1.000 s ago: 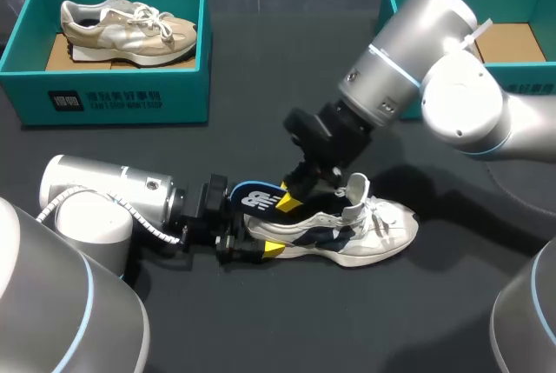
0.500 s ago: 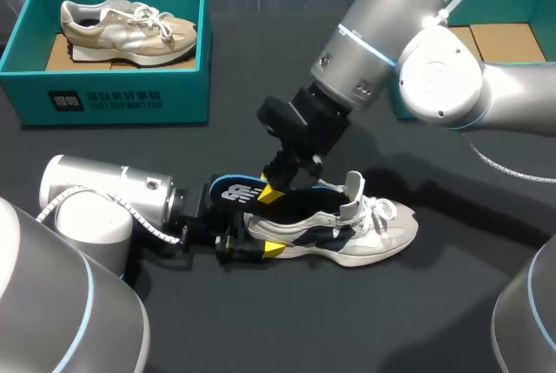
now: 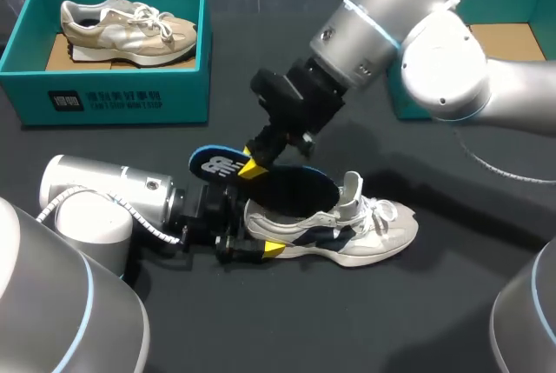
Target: Take the shoe out of the shoebox, open the shoe tongue, remove and reinsert the insole, then place the shoe into the shoebox
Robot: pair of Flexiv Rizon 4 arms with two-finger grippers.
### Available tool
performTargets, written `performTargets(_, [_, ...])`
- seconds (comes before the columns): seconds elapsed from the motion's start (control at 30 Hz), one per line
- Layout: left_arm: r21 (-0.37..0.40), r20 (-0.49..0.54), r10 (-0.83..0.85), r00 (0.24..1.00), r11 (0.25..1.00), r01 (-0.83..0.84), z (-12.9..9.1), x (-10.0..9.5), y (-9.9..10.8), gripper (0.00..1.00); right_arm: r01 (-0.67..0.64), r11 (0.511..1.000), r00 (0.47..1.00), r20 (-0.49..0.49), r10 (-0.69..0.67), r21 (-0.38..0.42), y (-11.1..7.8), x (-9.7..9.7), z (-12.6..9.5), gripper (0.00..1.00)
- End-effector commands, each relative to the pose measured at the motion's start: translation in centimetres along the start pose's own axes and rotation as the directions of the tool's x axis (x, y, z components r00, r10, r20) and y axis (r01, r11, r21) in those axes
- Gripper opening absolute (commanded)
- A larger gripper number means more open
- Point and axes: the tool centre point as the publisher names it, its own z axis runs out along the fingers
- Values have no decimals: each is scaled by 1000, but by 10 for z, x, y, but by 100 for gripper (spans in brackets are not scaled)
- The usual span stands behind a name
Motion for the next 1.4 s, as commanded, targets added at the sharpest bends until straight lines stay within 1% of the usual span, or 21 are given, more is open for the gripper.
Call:
performTargets(0.03, [-1, 0, 0, 1000, 1000, 0, 1, -2, 2, 0, 91, 988, 994, 70, -83, -121, 12, 29, -34, 0])
performTargets(0.53, [-1, 0, 0, 1000, 1000, 0, 1, -2, 2, 0, 91, 988, 994, 70, -83, -121, 12, 29, -34, 0])
performTargets(0.6, [-1, 0, 0, 1000, 1000, 0, 1, -2, 2, 0, 103, 985, 993, 75, -94, -135, 21, 35, -45, 0])
performTargets(0.67, [-1, 0, 0, 1000, 1000, 0, 1, -2, 2, 0, 132, 977, 989, 86, -119, -167, 29, 43, -55, 0])
performTargets(0.7, [-1, 0, 0, 1000, 1000, 0, 1, -2, 2, 0, 118, 976, 990, 97, -102, -184, 32, 48, -59, 0])
performTargets(0.73, [-1, 0, 0, 1000, 1000, 0, 1, -2, 2, 0, 90, 966, 991, 115, -63, -243, 35, 54, -65, 0])
performTargets(0.77, [-1, 0, 0, 1000, 1000, 0, 1, -2, 2, 0, 98, 956, 989, 137, -61, -278, 40, 61, -70, 0])
performTargets(0.83, [-1, 0, 0, 1000, 1000, 0, 1, -2, 2, 0, 89, 956, 988, 144, -50, -279, 52, 76, -79, 0])
performTargets(0.87, [-1, 0, 0, 1000, 1000, 0, 1, -2, 2, 0, 72, 965, 988, 150, -35, -252, 59, 84, -84, 0])
performTargets(1.37, [-1, 0, 0, 1000, 1000, 0, 1, -2, 2, 0, 72, 965, 988, 150, -35, -252, 59, 84, -84, 0])
performTargets(1.4, [-1, 0, 0, 1000, 1000, 0, 1, -2, 2, 0, 66, 961, 989, 145, -27, -268, 61, 88, -88, 0])
